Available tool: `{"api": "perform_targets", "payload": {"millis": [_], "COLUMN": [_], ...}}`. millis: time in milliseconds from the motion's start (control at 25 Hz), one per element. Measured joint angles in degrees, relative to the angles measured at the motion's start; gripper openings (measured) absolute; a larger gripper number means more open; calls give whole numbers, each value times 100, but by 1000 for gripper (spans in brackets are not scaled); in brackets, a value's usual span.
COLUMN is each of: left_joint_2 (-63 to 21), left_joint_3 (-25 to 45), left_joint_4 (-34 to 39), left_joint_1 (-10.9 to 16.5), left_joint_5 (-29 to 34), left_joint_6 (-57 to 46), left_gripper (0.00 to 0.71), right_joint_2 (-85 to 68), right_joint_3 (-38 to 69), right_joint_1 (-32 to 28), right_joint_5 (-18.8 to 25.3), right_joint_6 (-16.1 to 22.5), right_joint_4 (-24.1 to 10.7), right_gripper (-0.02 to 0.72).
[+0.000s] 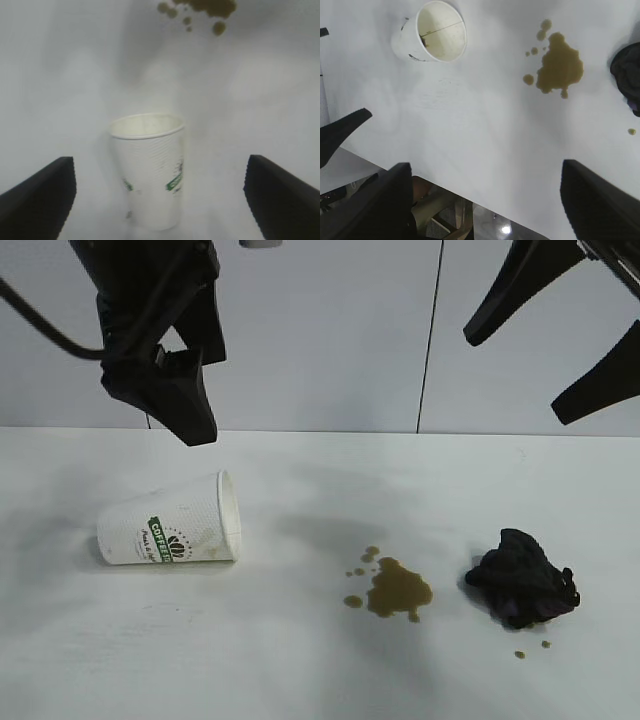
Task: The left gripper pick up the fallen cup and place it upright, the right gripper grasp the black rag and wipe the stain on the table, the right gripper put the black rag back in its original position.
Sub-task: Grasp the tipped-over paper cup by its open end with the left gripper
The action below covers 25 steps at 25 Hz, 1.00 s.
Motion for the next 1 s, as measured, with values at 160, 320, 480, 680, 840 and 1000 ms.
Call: {"api": "perform_targets", "payload": {"millis": [160, 320, 480, 680, 840, 1000], "left_joint_2": [244, 775, 1262, 1690, 1918, 2002], "left_joint_3": [7, 7, 7, -35, -225, -245], "left_joint_4": [374, 511, 613, 724, 742, 777], "left_joint_1": [-72, -72, -72, 51, 258, 359], "left_joint_5": [-216, -269, -361, -509, -514, -538], "left_joint_6": [-29, -269, -440, -819, -1102, -1120], "left_gripper": [654, 654, 654, 654, 654, 654], "right_joint_2": [0, 0, 0, 0, 0, 0], "right_joint_3": [0, 0, 0, 0, 0, 0], "right_joint_1": [0, 0, 0, 0, 0, 0], "right_joint_5": [-11, -11, -11, -40, -106, -153], "right_joint_6": [0, 0, 0, 0, 0, 0], "right_joint_4": [0, 0, 0, 0, 0, 0], "right_gripper": [557, 557, 557, 557, 557, 557]}}
